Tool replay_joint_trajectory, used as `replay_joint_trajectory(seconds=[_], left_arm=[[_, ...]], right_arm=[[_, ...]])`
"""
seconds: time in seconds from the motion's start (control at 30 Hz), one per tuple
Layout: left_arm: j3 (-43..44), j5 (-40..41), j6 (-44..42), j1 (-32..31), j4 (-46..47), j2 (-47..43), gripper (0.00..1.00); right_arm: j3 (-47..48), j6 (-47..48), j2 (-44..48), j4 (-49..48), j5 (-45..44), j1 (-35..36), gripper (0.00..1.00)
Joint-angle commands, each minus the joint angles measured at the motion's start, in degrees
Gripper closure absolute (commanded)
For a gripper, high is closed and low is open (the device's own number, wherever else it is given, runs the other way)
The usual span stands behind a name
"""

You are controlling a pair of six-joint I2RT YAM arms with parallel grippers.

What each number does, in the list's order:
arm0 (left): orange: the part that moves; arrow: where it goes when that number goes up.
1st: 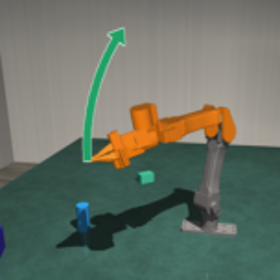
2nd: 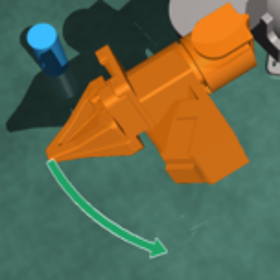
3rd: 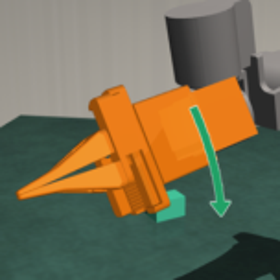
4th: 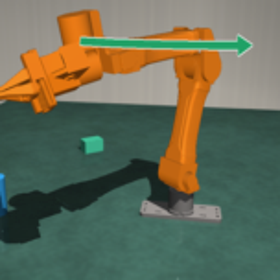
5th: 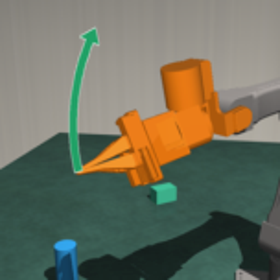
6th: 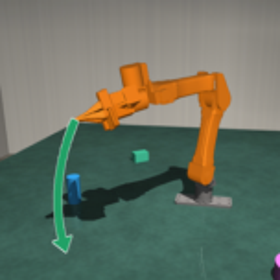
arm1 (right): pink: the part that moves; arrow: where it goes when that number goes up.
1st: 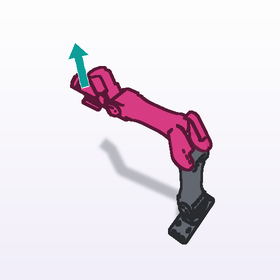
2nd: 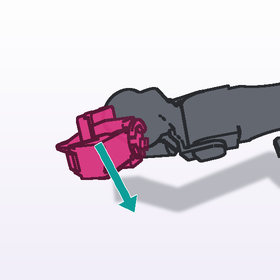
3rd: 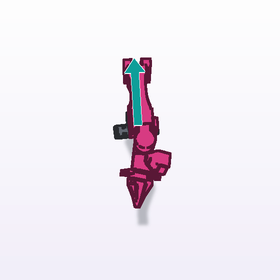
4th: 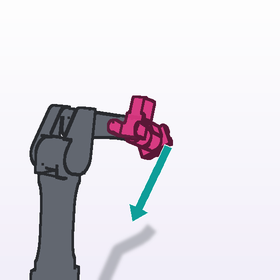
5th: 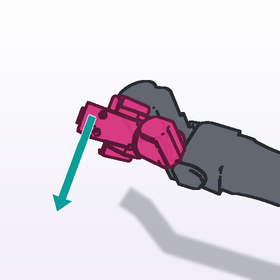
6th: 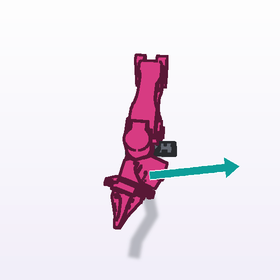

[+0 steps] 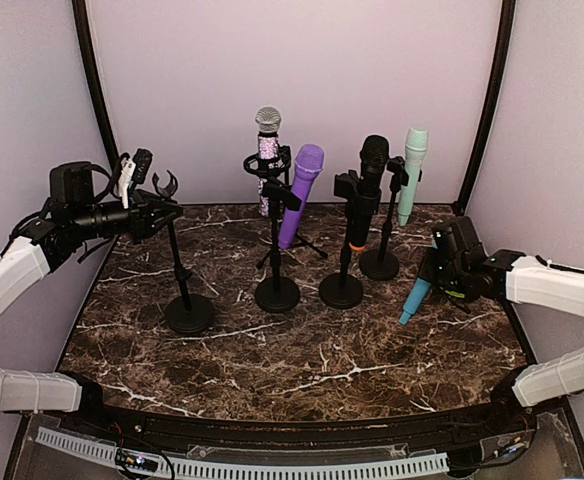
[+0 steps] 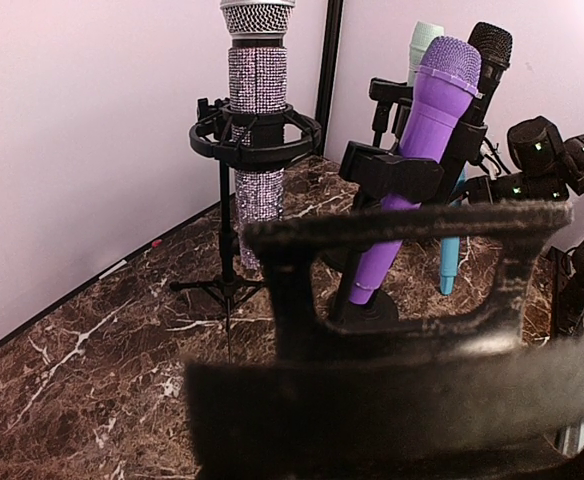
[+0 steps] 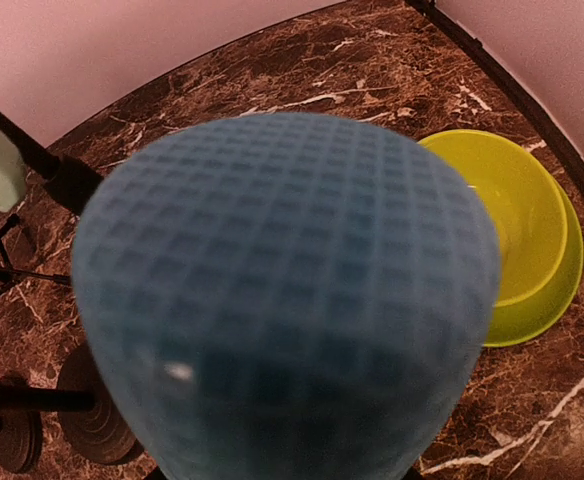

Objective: Remove the microphone from the stand

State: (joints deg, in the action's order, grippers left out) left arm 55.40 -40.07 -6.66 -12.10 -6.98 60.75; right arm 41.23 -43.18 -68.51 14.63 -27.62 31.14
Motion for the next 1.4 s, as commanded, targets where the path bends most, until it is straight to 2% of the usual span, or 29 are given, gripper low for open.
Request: replay_joint_trajectory(seconds=[0.0, 0.23, 0.3, 0.43, 0.6, 0.73, 0.87, 1.07, 1.2, 1.37], left_arm=[[2.9, -1.7, 0.8, 0.3, 3.2, -2.9, 1.0], [2.4, -1.9, 0.8, 0.3, 3.2, -3.5, 1.0], [2.4, -1.9, 0.8, 0.3, 3.4, -3.6, 1.0], [2.5, -1.9, 1.1, 0.3, 3.7, -3.5, 1.0], [2.6, -3.6, 1.2, 0.3, 3.6, -3.4, 1.0], [1.8, -4.1, 0.7, 0.3, 3.7, -3.8, 1.0], [1.1, -4.3, -0.1, 0.3, 3.6, -4.1, 1.0], [-0.2, -4.1, -1.8, 0.3, 3.7, -4.8, 1.0], [-1.9, -3.2, -3.7, 0.3, 4.8, -5.4, 0.99], [-3.8, -1.1, -5.9, 0.3, 7.8, -6.5, 0.99]], right_arm=[[1.5, 2.8, -4.2, -6.5, 9.9, -4.3, 1.0], [2.3, 3.4, -11.1, -9.2, 12.7, -7.4, 1.0], [3.2, 3.5, -12.7, -9.4, 12.9, -7.5, 0.9], [4.9, 3.7, -16.7, -9.4, 13.4, -7.5, 0.86], [9.5, 4.2, -22.3, -6.5, 13.4, -7.6, 0.86], [11.9, 4.0, -25.9, -4.7, 12.7, -7.6, 0.73], [12.1, 2.9, -26.8, -4.1, 12.3, -7.8, 0.64], [11.0, 1.6, -27.2, -4.1, 12.4, -7.9, 0.43], [10.9, 1.5, -26.1, -4.4, 12.3, -7.9, 0.36], [9.4, 1.5, -20.4, -6.7, 12.2, -6.5, 0.33]])
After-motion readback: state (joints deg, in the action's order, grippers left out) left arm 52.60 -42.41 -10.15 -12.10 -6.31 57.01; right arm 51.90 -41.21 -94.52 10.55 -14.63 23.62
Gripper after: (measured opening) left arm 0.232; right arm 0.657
